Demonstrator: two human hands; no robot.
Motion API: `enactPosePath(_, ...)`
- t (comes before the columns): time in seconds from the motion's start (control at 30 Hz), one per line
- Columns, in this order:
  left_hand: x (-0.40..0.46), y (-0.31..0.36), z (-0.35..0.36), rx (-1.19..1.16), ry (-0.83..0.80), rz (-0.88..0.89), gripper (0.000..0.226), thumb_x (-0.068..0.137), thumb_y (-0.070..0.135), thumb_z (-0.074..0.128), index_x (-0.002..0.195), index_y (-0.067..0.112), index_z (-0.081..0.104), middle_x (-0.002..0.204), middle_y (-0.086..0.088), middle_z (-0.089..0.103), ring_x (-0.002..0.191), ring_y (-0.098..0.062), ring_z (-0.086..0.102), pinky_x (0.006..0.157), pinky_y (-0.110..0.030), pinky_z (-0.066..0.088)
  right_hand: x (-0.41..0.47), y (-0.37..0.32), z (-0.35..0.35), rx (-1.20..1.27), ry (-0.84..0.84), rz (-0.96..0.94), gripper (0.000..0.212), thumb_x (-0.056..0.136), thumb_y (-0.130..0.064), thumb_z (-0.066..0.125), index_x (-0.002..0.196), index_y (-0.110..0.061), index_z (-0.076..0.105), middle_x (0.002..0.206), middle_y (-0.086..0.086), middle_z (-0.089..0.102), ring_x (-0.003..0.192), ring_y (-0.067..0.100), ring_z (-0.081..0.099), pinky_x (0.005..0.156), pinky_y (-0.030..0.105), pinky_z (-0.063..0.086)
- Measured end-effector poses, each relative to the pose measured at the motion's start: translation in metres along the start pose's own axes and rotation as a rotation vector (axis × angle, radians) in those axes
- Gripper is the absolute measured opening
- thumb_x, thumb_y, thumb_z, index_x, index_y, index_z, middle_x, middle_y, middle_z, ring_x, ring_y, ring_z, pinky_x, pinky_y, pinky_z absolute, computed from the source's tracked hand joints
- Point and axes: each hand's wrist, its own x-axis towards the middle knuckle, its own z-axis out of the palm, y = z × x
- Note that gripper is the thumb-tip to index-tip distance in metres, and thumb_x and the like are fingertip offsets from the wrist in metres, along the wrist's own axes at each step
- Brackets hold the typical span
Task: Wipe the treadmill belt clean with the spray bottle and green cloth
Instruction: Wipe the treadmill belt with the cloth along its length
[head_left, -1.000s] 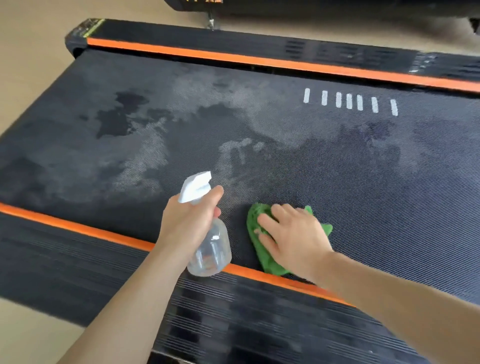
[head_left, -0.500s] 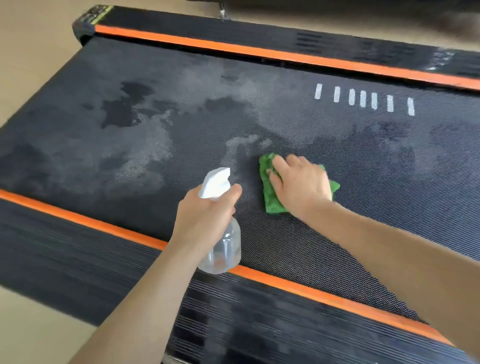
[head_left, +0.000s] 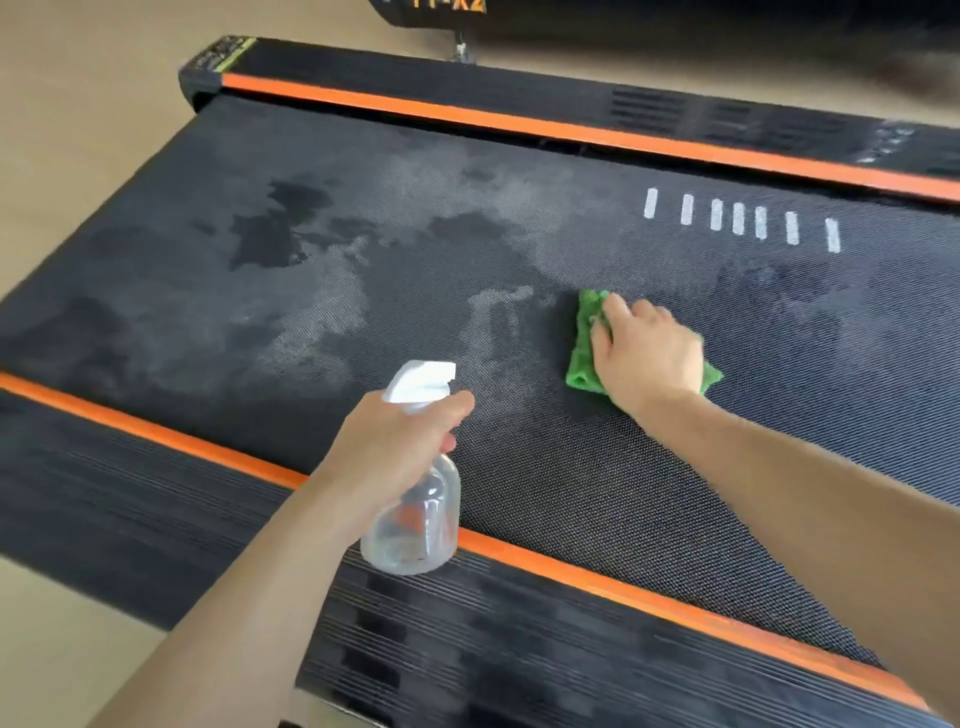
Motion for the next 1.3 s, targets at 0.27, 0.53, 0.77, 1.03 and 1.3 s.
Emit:
enactPosePath(0.27, 0.007, 0.003, -0.003, -0.003, -0.024, -0.003, 0.032, 0.091, 0.046, 0.073, 0.081, 0.016, 0.080, 0.084, 0.005, 0.079, 0.071, -0.011, 0.068, 0.060, -0.022, 0.048, -0.112, 0.011, -0.011, 0.034, 0.067, -0.223, 0.020, 0.098, -0.036, 0.050, 0.095, -0.018, 0.058, 0.079, 0.001, 0.056, 0.074, 0.028, 0.057, 0.053, 0.035, 0.042)
enactPosePath(0.53, -0.005, 0.002, -0.006, -0.067, 0.038, -0.016, 0.032, 0.081, 0.048, 0.077, 0.077, 0.016, 0.076, 0.080, 0.000, 0.079, 0.074, -0.024, 0.073, 0.078, -0.040, 0.063, -0.114, 0.006, -0.009, 0.055, 0.095, -0.187, 0.024, 0.097, -0.038, 0.047, 0.093, -0.017, 0.058, 0.079, 0.001, 0.055, 0.076, 0.029, 0.057, 0.058, 0.037, 0.043)
enactPosePath(0.77, -0.019, -0.006, -0.011, -0.123, 0.126, -0.052, 0.032, 0.088, 0.045, 0.074, 0.077, 0.015, 0.072, 0.079, -0.004, 0.073, 0.067, -0.019, 0.066, 0.069, -0.035, 0.057, -0.114, 0.005, -0.007, 0.070, 0.112, -0.175, 0.025, 0.097, -0.038, 0.046, 0.092, -0.017, 0.058, 0.078, 0.001, 0.053, 0.075, 0.029, 0.056, 0.059, 0.037, 0.043)
enactPosePath(1.03, -0.030, -0.017, -0.015, -0.187, 0.121, -0.013, 0.037, 0.086, 0.046, 0.076, 0.100, 0.012, 0.077, 0.104, -0.010, 0.079, 0.081, -0.021, 0.075, 0.088, -0.048, 0.062, -0.114, 0.004, -0.012, 0.070, 0.113, -0.177, 0.027, 0.097, -0.038, 0.043, 0.091, -0.016, 0.057, 0.076, 0.000, 0.053, 0.073, 0.028, 0.057, 0.054, 0.035, 0.043)
enactPosePath(1.3, -0.021, -0.024, -0.019, -0.210, 0.106, -0.009, 0.028, 0.085, 0.049, 0.077, 0.091, 0.022, 0.079, 0.089, 0.005, 0.080, 0.087, -0.018, 0.078, 0.088, -0.042, 0.064, -0.114, -0.055, -0.005, 0.216, 0.133, -0.750, 0.017, 0.095, -0.035, 0.056, 0.089, -0.020, 0.058, 0.080, 0.001, 0.052, 0.072, 0.024, 0.053, 0.061, 0.037, 0.044)
